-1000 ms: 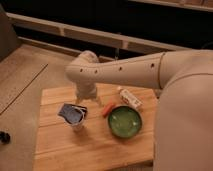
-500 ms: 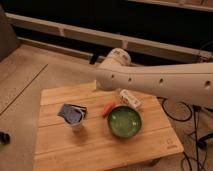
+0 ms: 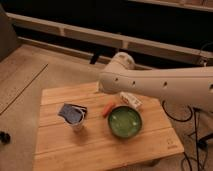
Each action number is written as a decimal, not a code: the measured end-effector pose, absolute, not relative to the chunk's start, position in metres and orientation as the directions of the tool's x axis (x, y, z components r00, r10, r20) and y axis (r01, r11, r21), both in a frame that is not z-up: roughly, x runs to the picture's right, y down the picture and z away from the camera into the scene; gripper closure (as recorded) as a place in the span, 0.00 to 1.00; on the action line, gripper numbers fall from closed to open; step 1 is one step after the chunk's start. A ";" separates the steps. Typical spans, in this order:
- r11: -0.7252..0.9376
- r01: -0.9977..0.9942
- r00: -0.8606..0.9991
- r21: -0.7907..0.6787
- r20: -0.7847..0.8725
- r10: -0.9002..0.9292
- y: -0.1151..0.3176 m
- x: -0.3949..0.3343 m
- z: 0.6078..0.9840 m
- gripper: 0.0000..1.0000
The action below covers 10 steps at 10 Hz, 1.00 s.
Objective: Pick up the ceramic bowl
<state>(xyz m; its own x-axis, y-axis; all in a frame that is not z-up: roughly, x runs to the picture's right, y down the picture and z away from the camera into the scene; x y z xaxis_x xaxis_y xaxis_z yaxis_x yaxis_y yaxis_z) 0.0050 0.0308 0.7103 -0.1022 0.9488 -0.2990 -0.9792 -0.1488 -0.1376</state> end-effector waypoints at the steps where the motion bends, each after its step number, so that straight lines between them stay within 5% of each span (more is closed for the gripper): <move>1: -0.222 -0.963 -0.158 -0.155 -0.342 0.926 0.053 0.005 0.718 0.35; 5: -0.346 -0.911 -0.217 -0.222 -0.454 0.864 0.111 -0.004 0.747 0.35; 10: -0.343 -0.904 -0.191 -0.256 -0.477 0.858 0.124 -0.006 0.768 0.35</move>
